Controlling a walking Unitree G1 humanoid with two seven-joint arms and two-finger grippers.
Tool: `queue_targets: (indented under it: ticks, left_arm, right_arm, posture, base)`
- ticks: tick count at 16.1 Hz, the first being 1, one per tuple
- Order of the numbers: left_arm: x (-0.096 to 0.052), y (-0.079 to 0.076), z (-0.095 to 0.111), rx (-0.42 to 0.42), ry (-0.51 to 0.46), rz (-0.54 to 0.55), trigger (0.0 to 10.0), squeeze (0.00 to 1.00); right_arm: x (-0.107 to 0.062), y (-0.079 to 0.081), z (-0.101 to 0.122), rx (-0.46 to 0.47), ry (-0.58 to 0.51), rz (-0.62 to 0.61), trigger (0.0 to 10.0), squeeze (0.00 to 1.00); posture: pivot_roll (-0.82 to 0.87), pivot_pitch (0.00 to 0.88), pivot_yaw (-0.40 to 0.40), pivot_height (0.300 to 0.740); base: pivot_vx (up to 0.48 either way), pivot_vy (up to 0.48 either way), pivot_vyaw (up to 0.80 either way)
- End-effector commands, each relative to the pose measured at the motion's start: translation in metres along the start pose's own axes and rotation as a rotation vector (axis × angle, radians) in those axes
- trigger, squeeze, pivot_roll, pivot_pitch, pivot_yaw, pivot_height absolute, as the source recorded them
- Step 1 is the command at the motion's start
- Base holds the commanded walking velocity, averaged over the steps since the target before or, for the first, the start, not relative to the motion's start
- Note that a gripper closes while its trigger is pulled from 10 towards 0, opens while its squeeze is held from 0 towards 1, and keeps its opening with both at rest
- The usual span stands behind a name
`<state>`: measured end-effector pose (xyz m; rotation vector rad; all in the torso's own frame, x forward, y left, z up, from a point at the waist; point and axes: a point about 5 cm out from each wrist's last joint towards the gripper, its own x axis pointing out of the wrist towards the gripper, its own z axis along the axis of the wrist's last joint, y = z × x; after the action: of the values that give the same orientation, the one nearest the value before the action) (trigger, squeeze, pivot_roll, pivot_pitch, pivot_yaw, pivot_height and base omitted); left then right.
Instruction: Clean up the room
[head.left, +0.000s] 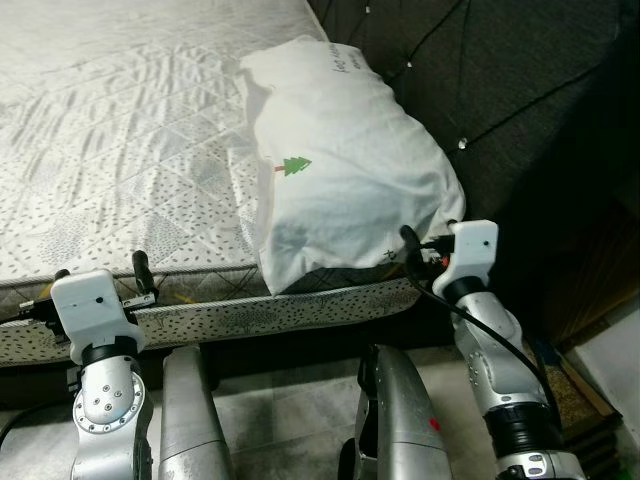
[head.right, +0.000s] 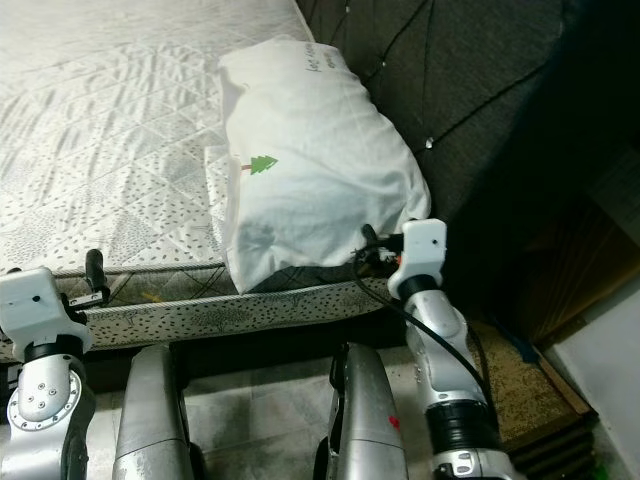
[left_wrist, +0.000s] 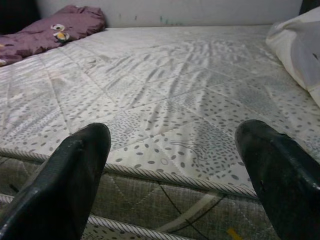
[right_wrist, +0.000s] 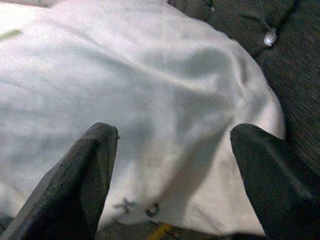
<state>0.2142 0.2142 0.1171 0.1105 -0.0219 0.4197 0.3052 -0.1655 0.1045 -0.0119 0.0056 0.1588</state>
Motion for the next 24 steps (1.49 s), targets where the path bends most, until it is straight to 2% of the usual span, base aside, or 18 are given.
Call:
queue_targets:
  ticks: [1, 2, 3, 4, 10, 18, 21, 24]
  left_arm:
    - [0.0, -0.002, 0.002, -0.013, -0.01, -0.004, 10.0, 0.0]
    - [0.002, -0.003, 0.003, -0.017, -0.012, 0.002, 10.0, 0.0]
    - [0.003, -0.005, 0.003, -0.021, -0.014, -0.001, 10.0, 0.0]
    - [0.003, -0.008, 0.003, -0.023, -0.018, -0.015, 10.0, 0.0]
    - [0.009, -0.012, 0.007, -0.028, -0.031, -0.028, 10.0, 0.0]
    - [0.014, -0.021, 0.007, -0.067, -0.019, -0.057, 10.0, 0.0]
    - [0.013, -0.021, 0.006, -0.066, 0.002, -0.028, 10.0, 0.0]
    - [0.014, -0.022, 0.007, -0.053, -0.019, -0.037, 10.0, 0.0]
  right_arm:
    - [0.004, 0.009, 0.011, 0.02, -0.03, 0.056, 10.0, 1.0]
    - [0.008, 0.016, 0.021, 0.022, -0.063, 0.118, 10.0, 0.56]
    - [0.01, 0.017, 0.024, 0.005, -0.069, 0.123, 10.0, 0.15]
    - [0.012, 0.016, 0.025, 0.007, -0.066, 0.119, 10.0, 0.0]
    - [0.024, 0.016, 0.032, 0.028, -0.062, 0.086, 10.0, 0.0]
    - [0.024, 0.017, 0.032, 0.05, -0.061, 0.072, 10.0, 0.0]
    - [0.025, 0.016, 0.033, 0.054, -0.064, 0.067, 10.0, 0.0]
    - [0.026, 0.015, 0.034, 0.058, -0.064, 0.059, 10.0, 0.0]
  posture:
    - [0.06, 0.0, -0.116, 0.485]
    - [0.06, 0.0, -0.111, 0.495]
    - [0.06, 0.0, -0.11, 0.505]
    - [0.06, 0.0, -0.104, 0.515]
    - [0.06, 0.0, -0.095, 0.595]
    - [0.05, 0.0, -0.078, 0.69]
    - [0.05, 0.0, -0.079, 0.715]
    - [0.05, 0.0, -0.082, 0.74]
  base:
    - [0.0, 0.0, 0.0]
    - [0.0, 0.0, 0.0]
    - [0.0, 0.0, 0.0]
    - [0.0, 0.0, 0.0]
    - [0.0, 0.0, 0.0]
    - [0.0, 0.0, 0.0]
    - [0.0, 0.0, 0.0]
    - [0.0, 0.0, 0.0]
